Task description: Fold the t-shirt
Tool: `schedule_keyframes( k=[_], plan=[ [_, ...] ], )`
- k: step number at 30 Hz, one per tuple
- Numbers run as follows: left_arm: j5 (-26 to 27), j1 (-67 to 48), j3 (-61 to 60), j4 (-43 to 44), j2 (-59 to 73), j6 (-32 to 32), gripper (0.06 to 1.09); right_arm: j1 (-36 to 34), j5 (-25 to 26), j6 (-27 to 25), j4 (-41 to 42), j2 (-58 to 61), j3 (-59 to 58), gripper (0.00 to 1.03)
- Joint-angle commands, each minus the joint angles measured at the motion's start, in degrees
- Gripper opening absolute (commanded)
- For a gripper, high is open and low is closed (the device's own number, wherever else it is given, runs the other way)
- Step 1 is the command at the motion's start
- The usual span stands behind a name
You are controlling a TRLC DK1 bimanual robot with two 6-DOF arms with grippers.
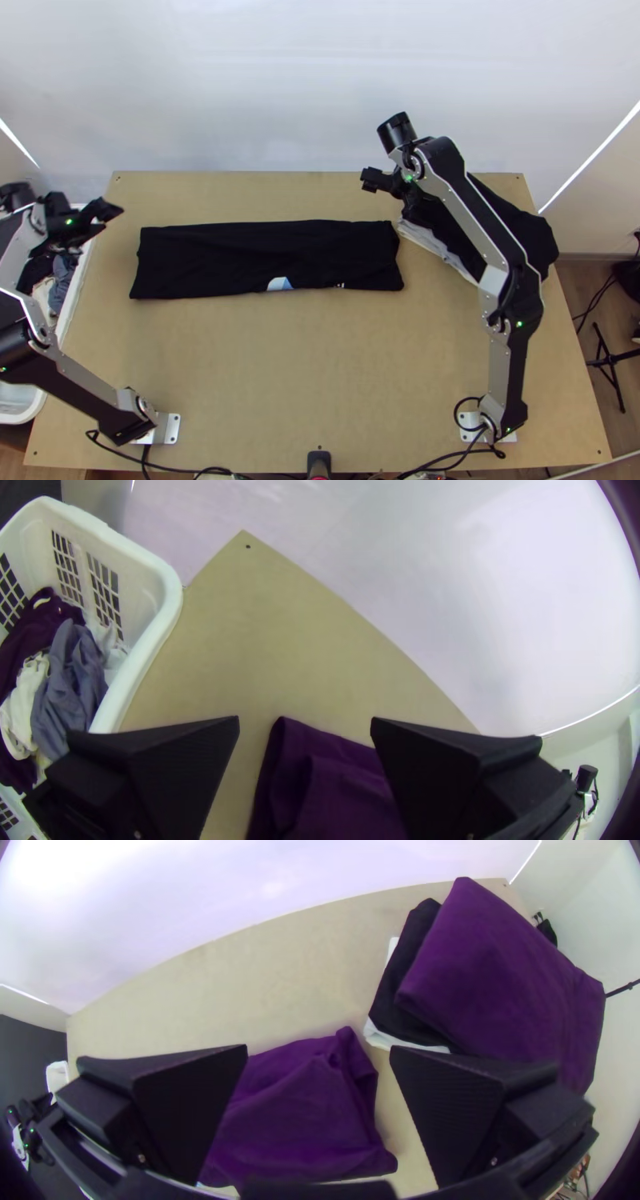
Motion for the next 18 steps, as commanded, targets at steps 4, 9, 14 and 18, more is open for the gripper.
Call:
schedule_keyframes(
  k=[4, 9, 14, 18],
  plan=[
    [15.5, 6.5, -6.0, -12.9, 2.3, 21.5, 1.00, 2.3, -0.4, -1.1, -1.4, -3.3, -1.3, 0.99],
    [18.0, 6.5, -7.9, -19.0, 4.9, 29.5, 1.00, 4.1, -0.4, -1.0, -1.5, -3.3, -1.9, 0.99],
    [18.4, 6.2, -7.9, -20.7, 7.0, 32.7, 1.00, 4.8, -0.4, -0.8, -2.0, -3.4, -1.9, 0.99],
    [18.4, 6.4, -7.1, -20.5, 7.9, 33.2, 1.00, 4.8, -0.5, -0.5, -2.9, -3.4, -2.0, 0.99]
  ],
)
